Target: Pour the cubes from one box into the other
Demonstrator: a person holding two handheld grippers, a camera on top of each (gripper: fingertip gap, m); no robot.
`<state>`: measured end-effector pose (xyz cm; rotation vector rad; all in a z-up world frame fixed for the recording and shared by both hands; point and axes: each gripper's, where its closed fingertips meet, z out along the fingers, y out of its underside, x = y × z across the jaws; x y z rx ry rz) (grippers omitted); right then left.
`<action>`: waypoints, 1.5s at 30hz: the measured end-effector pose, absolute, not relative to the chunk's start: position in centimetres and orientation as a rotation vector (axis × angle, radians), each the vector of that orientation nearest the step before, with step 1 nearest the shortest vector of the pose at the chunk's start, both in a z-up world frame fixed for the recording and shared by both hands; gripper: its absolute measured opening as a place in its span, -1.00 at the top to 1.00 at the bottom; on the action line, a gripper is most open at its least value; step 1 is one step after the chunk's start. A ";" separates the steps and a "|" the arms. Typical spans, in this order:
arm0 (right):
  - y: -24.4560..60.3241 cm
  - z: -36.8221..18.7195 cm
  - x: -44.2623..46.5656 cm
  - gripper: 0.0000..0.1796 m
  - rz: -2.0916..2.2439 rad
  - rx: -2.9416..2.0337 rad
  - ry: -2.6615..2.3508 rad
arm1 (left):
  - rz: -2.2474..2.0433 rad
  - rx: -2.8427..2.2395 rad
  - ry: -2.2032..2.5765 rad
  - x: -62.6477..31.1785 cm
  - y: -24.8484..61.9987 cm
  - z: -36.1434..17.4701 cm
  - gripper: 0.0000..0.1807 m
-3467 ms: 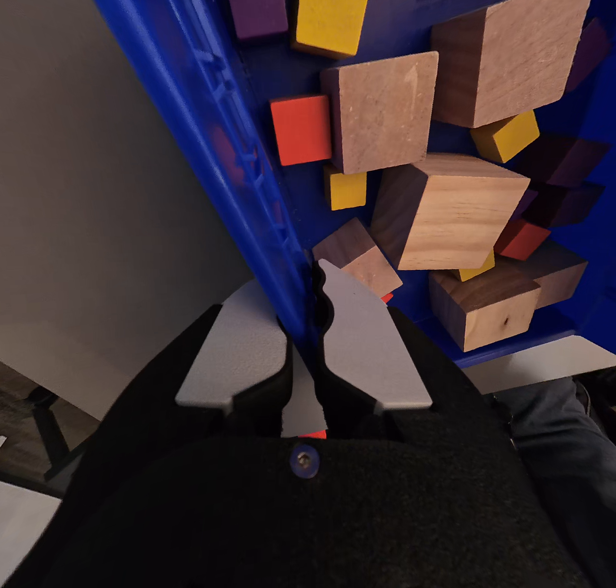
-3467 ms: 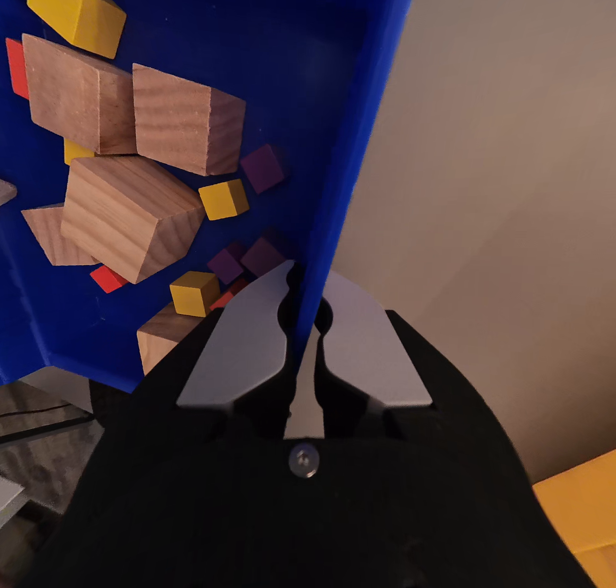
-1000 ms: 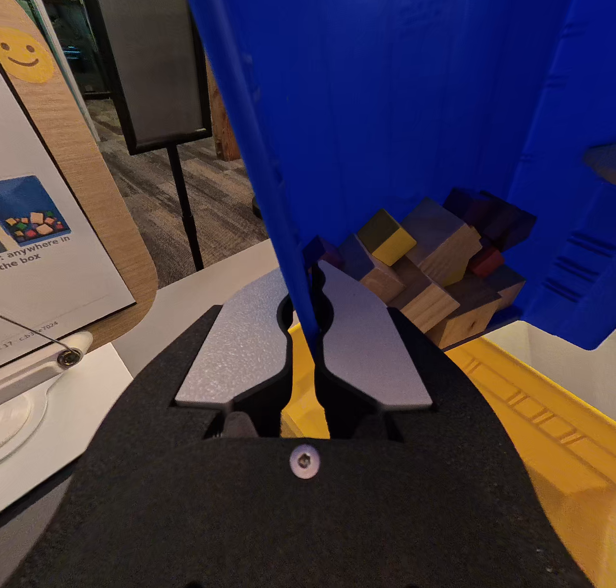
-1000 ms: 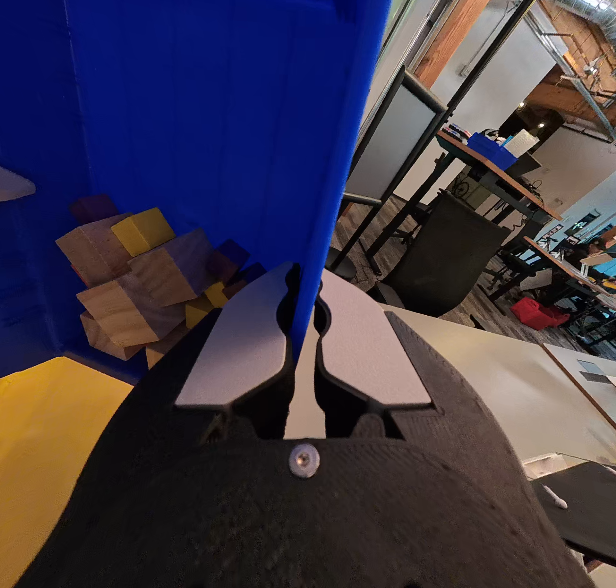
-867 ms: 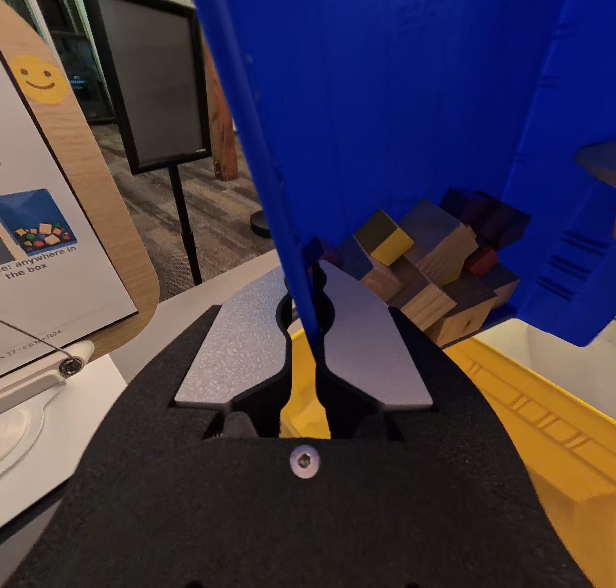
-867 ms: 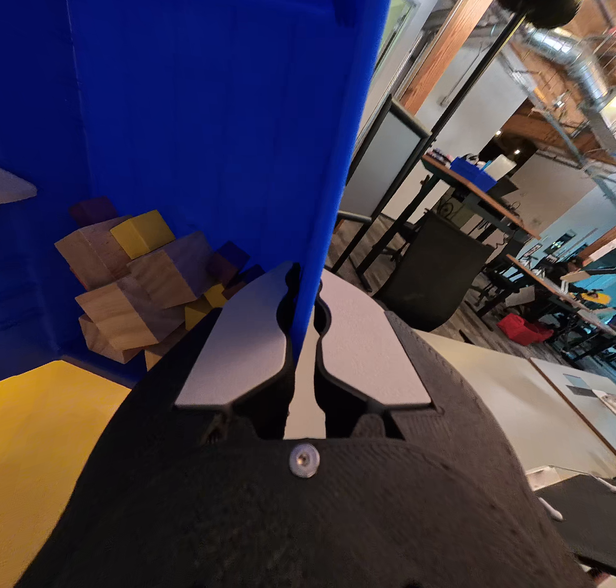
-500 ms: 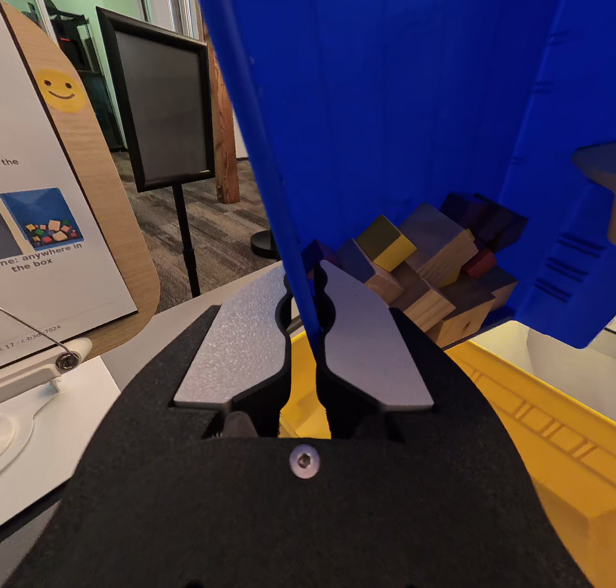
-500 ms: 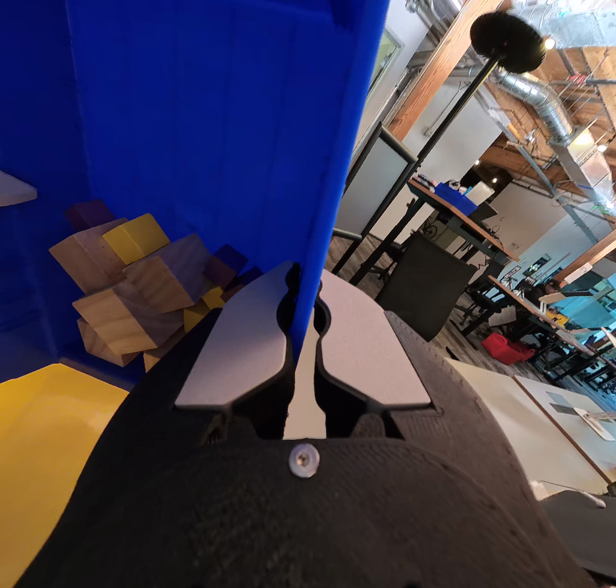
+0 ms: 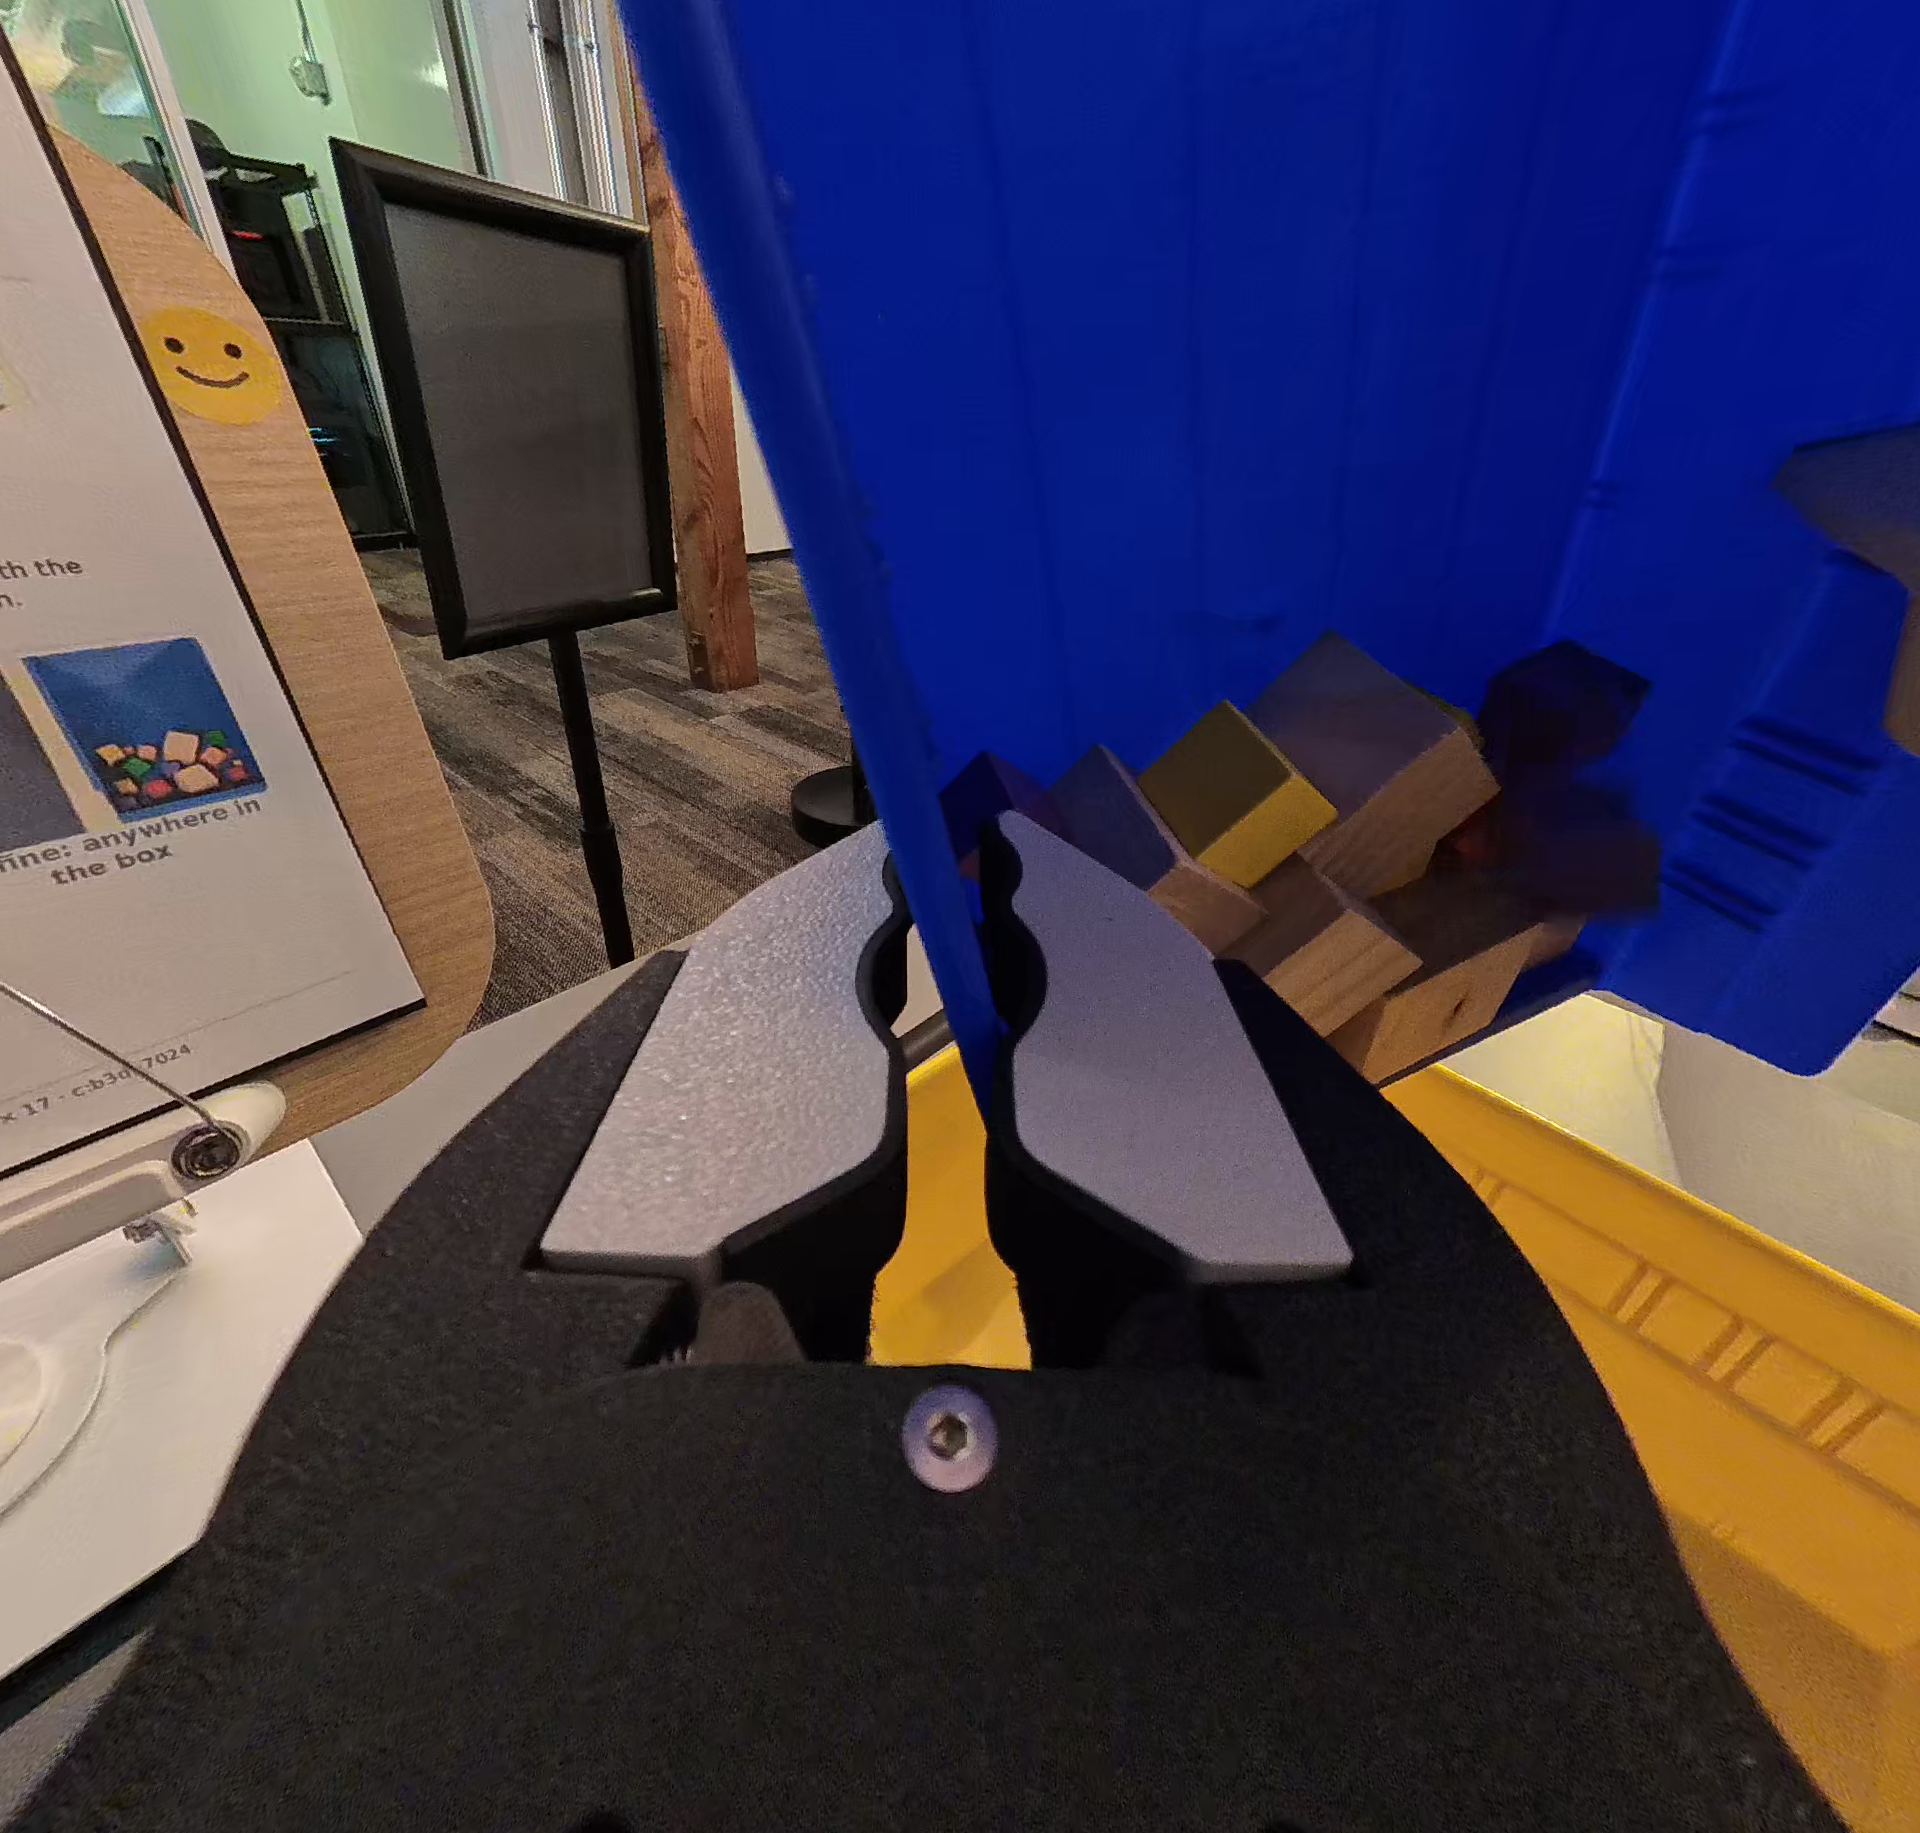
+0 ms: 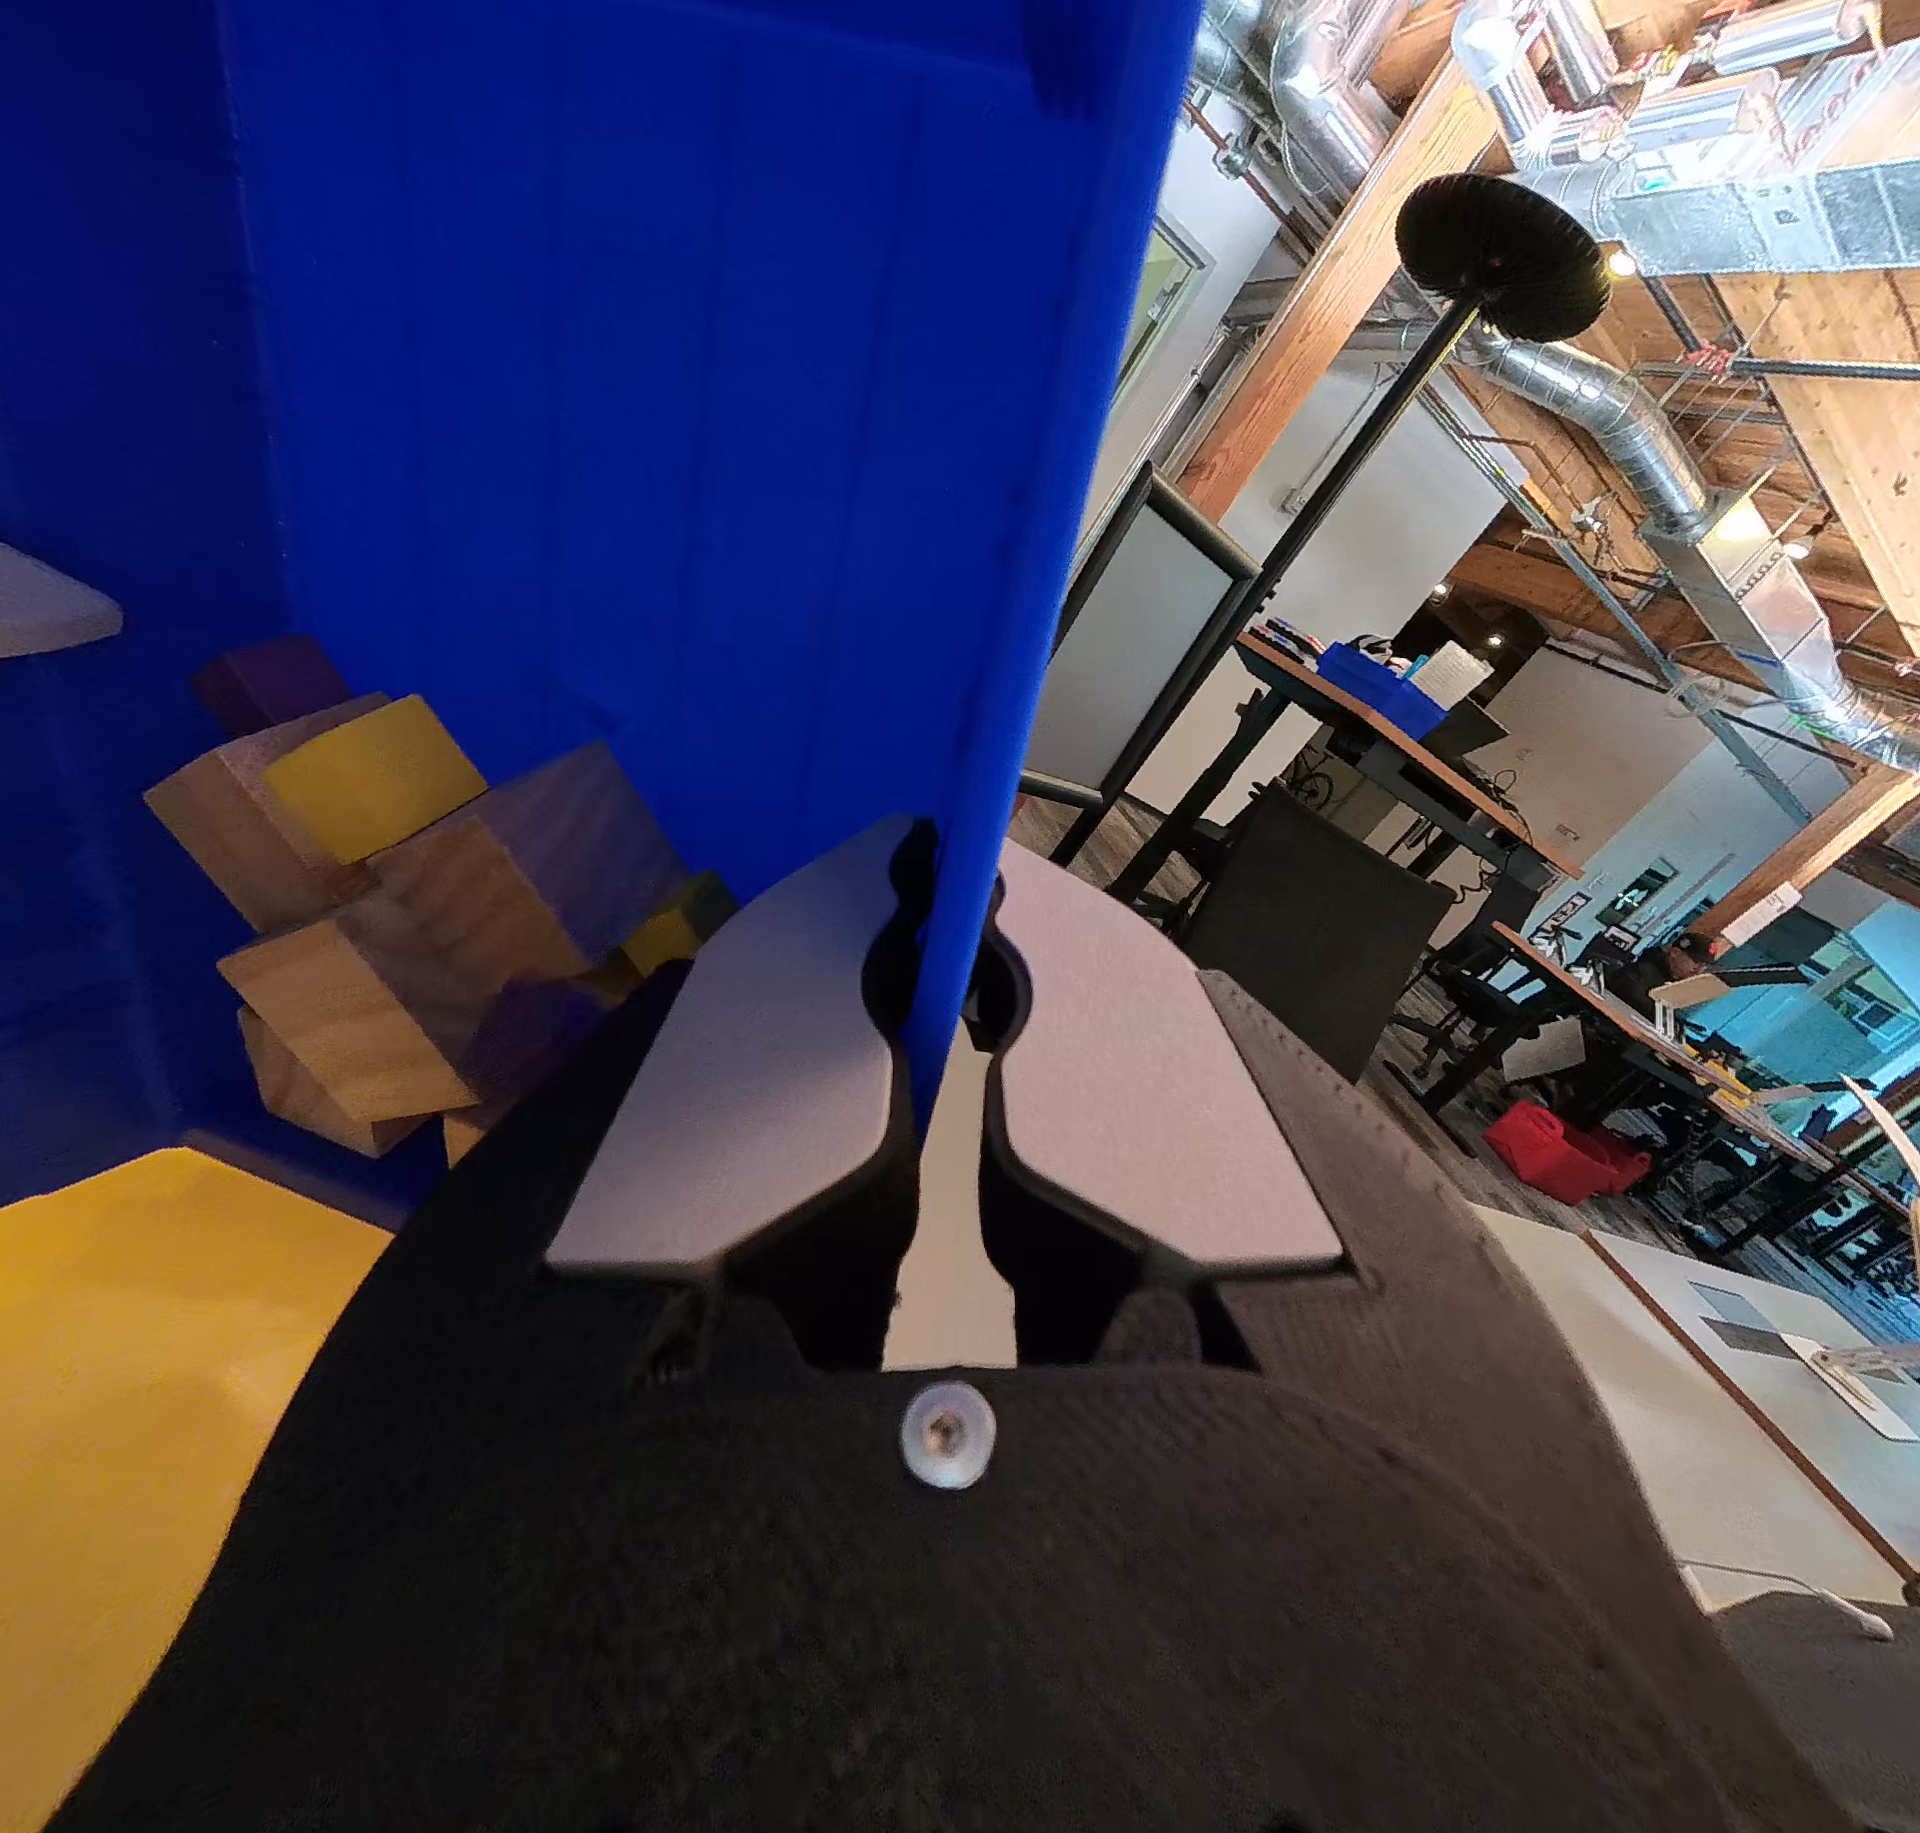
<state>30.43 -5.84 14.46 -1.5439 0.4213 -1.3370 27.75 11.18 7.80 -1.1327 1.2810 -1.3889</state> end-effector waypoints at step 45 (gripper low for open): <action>-7.4 23.0 33.2 0.94 -1.334 -1.793 0.444 | -1.682 -1.303 1.667 27.4 3.4 9.4 0.65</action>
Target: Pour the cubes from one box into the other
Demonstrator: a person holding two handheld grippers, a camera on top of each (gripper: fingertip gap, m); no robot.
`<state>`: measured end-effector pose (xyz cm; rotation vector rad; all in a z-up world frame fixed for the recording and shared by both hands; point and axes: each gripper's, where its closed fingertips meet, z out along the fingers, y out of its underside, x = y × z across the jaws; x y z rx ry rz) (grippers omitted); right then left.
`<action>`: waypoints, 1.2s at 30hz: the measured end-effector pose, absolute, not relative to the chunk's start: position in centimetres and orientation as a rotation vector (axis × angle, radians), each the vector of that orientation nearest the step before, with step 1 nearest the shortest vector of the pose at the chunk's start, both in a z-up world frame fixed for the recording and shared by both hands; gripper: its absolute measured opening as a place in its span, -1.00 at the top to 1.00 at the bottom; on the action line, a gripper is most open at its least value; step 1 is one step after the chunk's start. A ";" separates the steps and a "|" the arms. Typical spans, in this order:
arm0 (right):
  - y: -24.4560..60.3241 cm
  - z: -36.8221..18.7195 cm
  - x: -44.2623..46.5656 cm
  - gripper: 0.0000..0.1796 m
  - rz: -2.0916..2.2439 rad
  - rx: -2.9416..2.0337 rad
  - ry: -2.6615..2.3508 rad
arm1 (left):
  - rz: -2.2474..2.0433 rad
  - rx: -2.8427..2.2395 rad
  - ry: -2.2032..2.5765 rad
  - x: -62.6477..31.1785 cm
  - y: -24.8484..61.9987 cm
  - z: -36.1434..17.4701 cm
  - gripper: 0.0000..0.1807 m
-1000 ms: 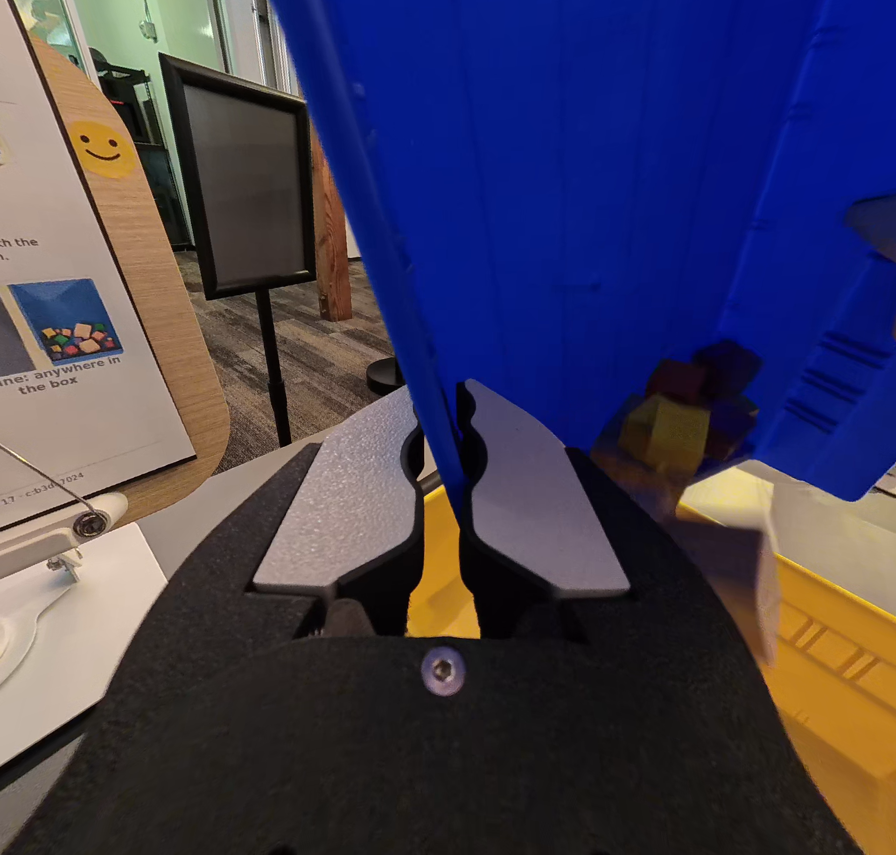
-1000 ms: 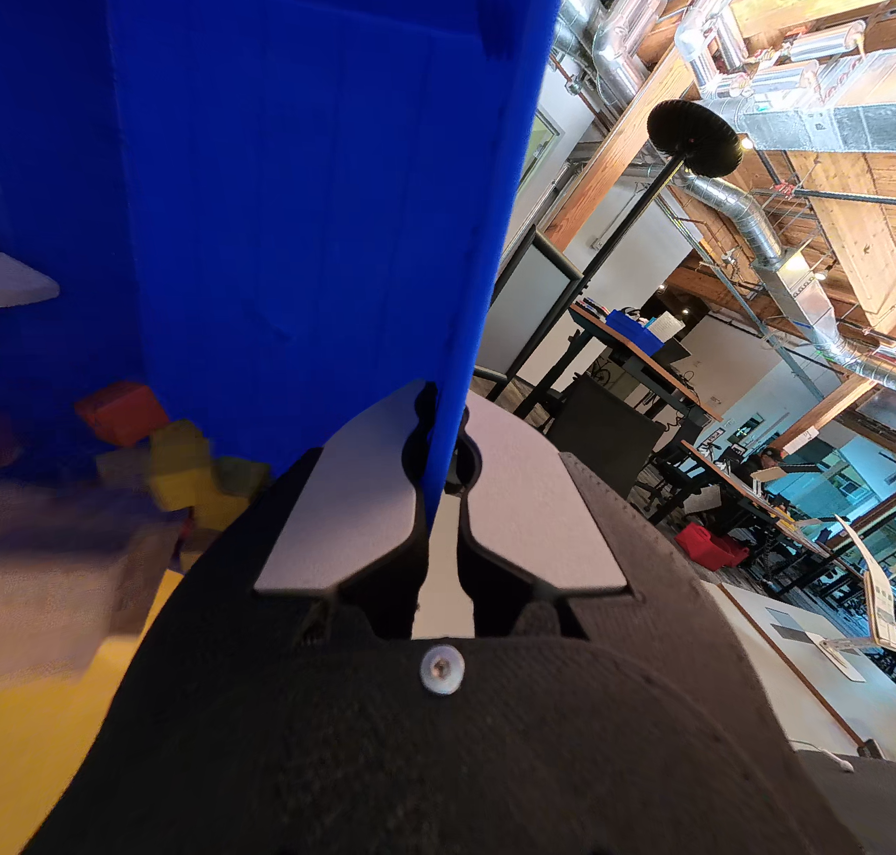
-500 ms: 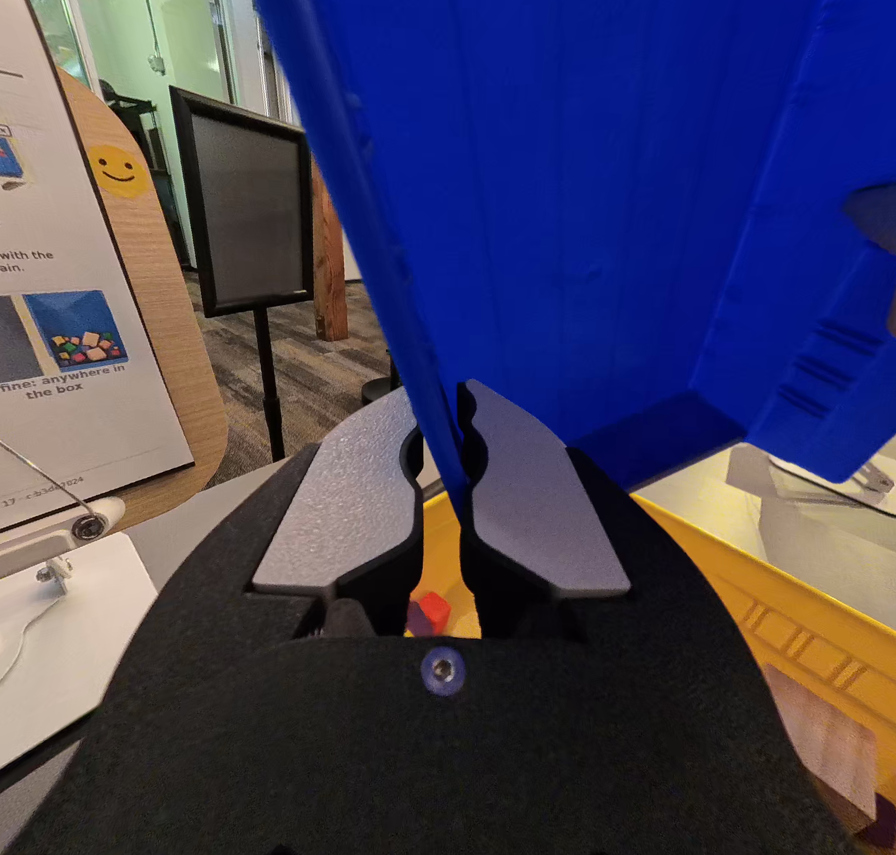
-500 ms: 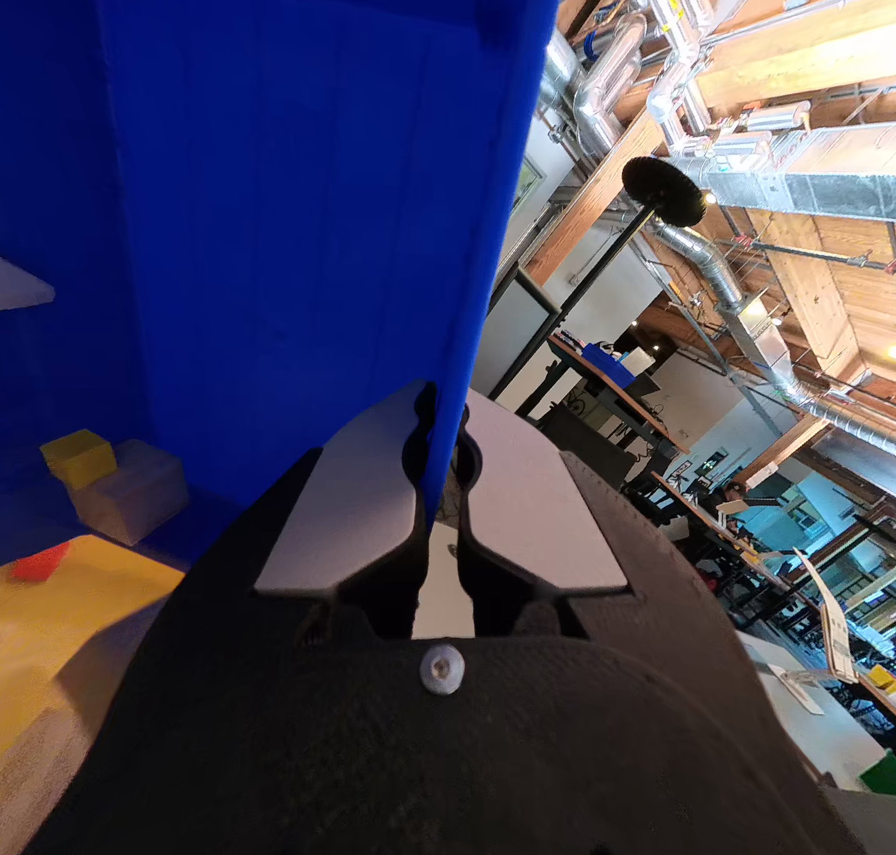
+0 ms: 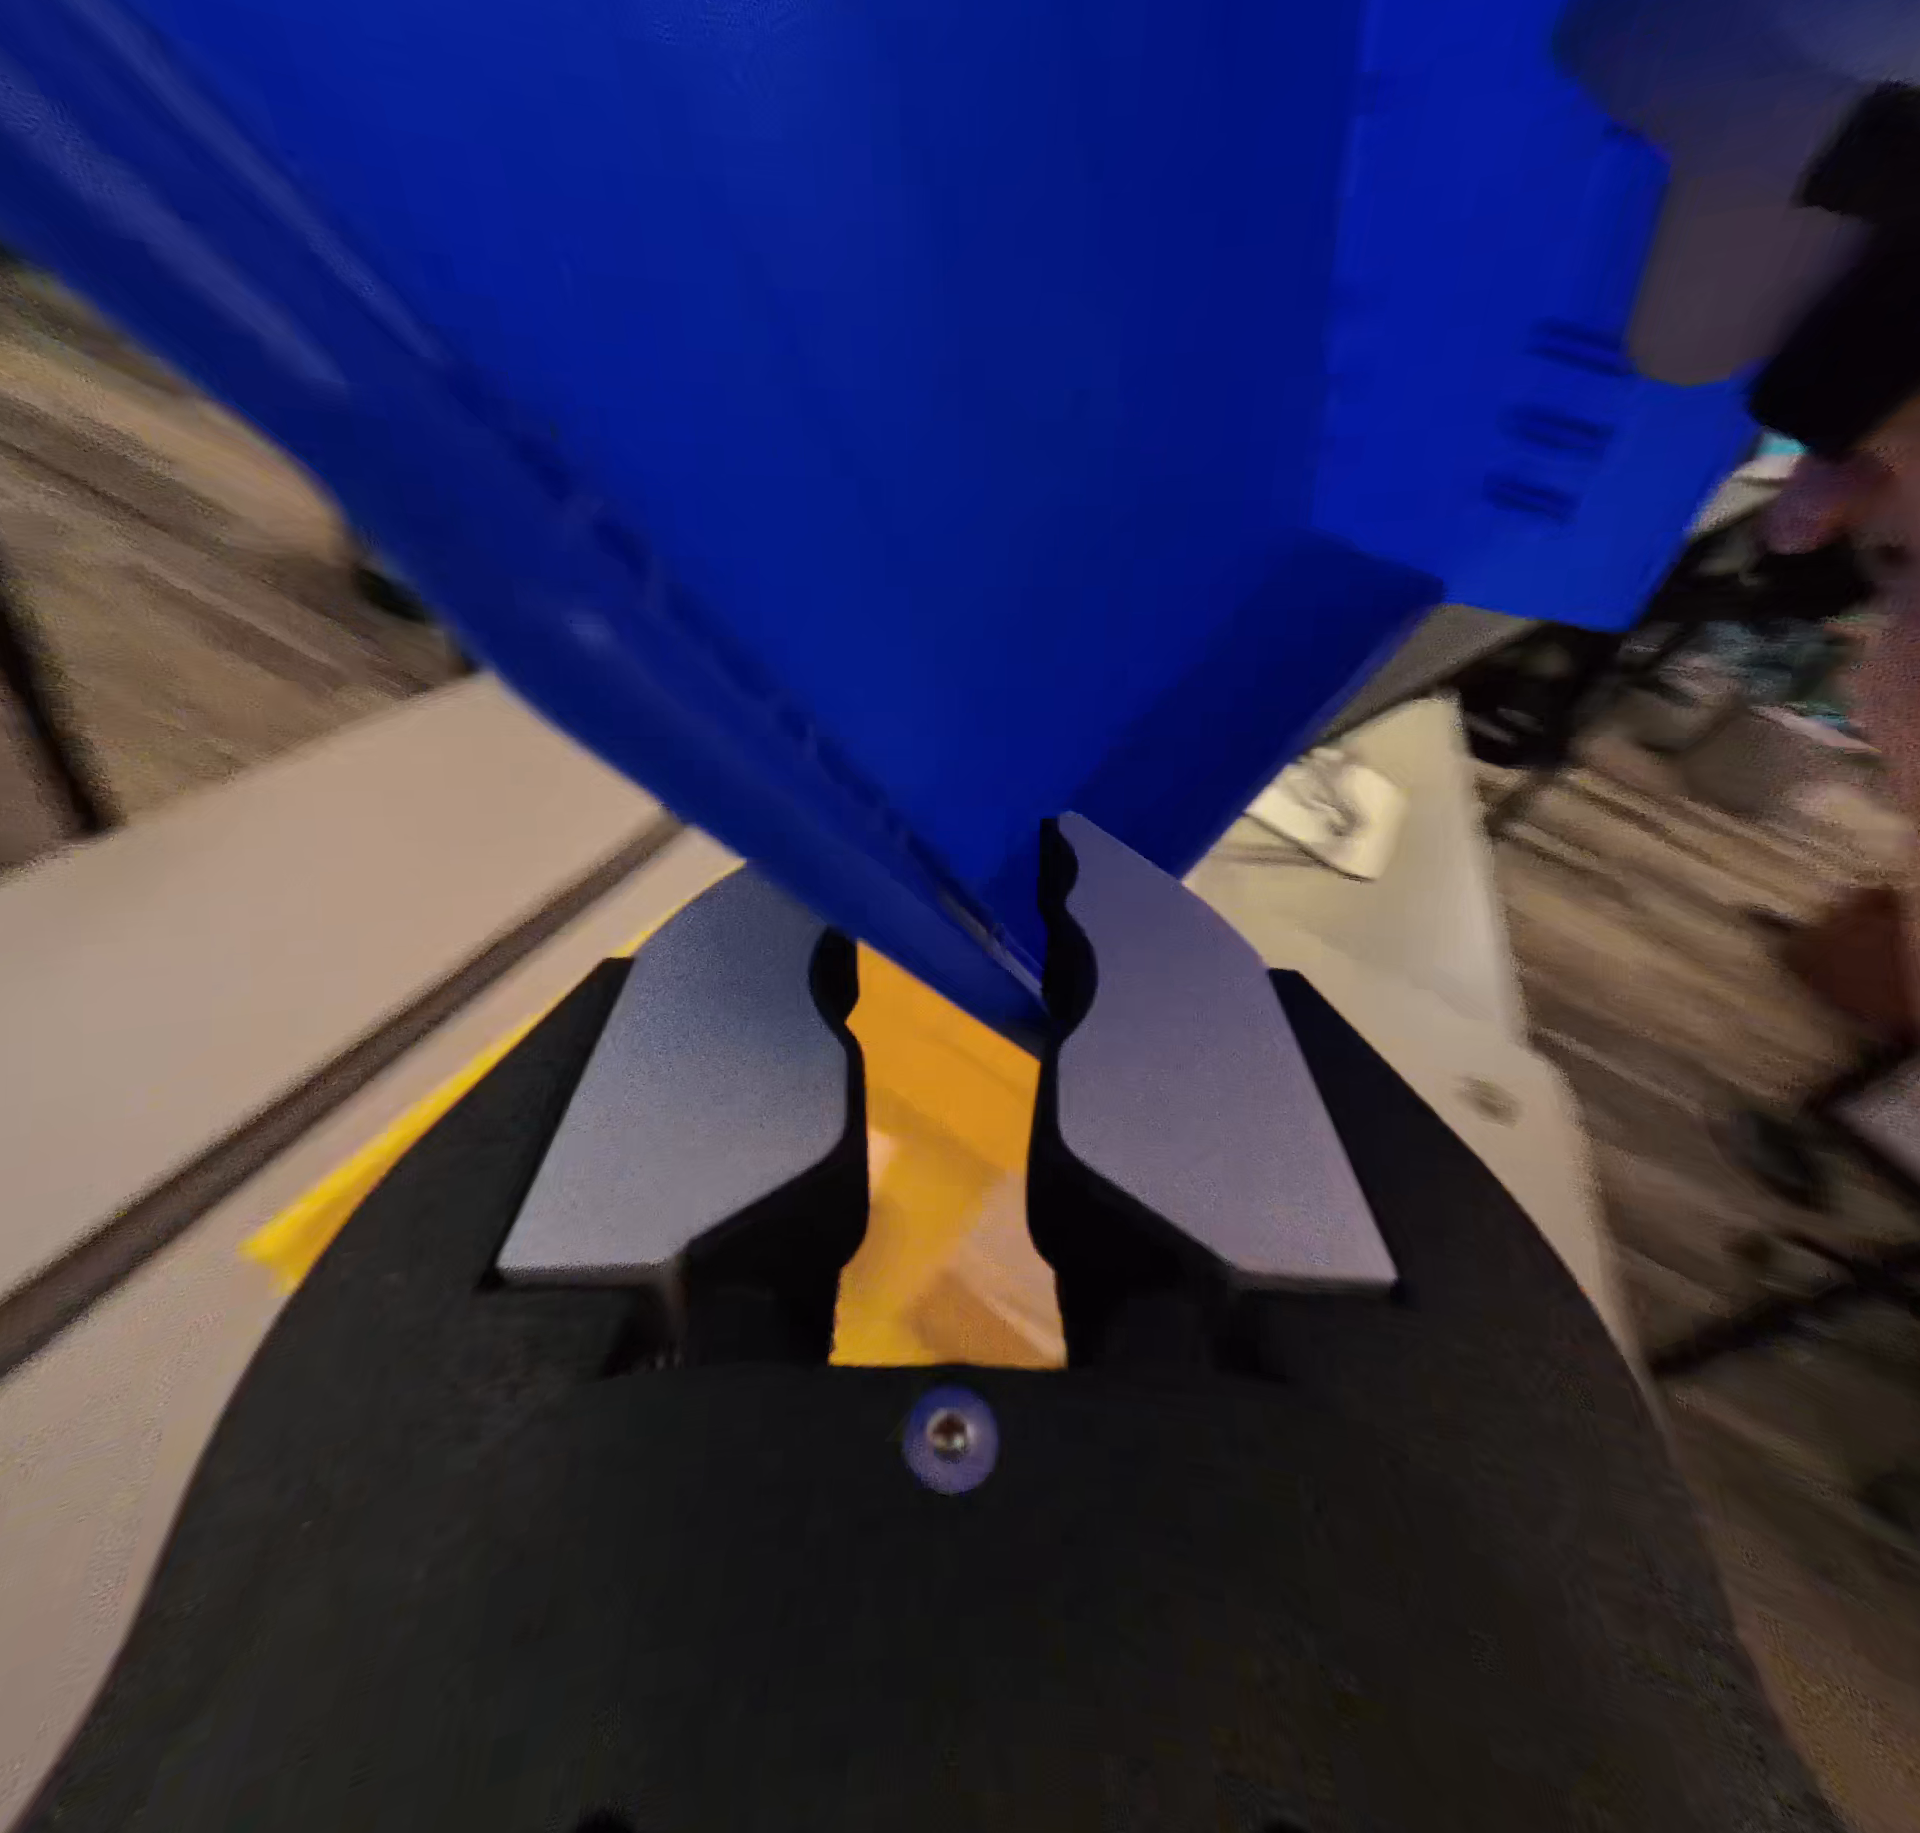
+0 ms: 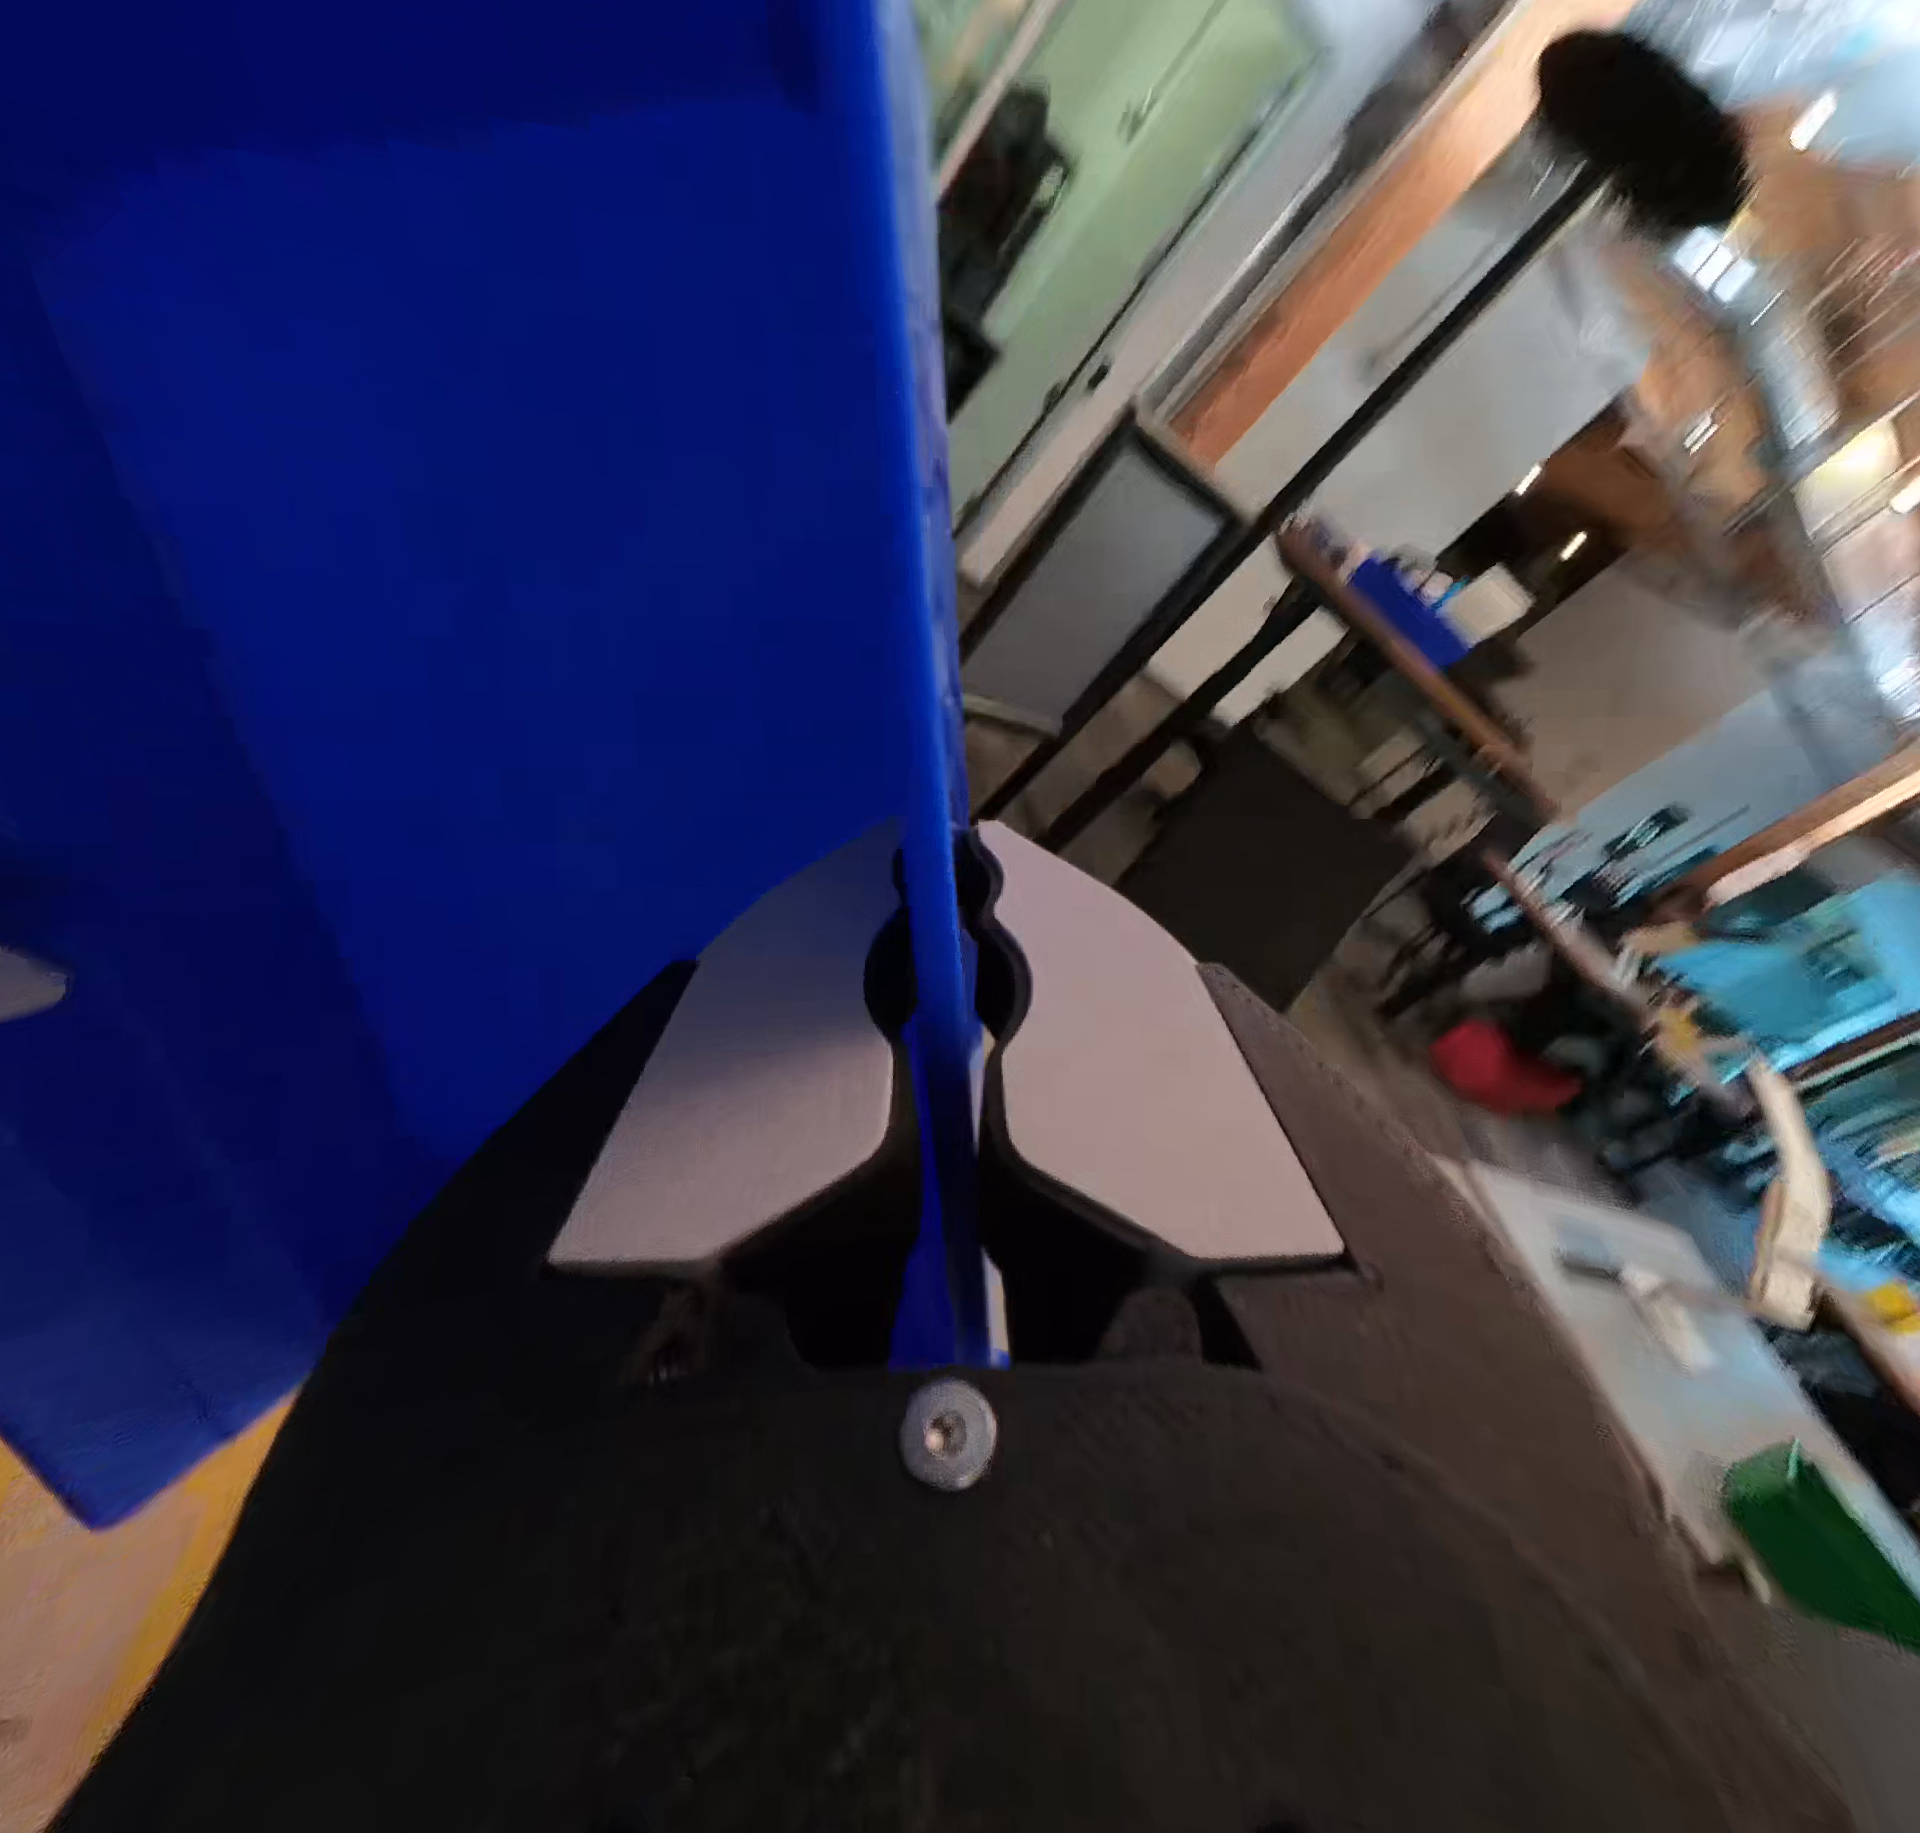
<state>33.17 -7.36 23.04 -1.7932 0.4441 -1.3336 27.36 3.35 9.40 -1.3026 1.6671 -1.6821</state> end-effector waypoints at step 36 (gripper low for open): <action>-31.2 1.7 38.5 0.87 -0.356 -2.373 1.411 | -0.179 -2.421 2.250 18.6 8.5 -9.3 0.85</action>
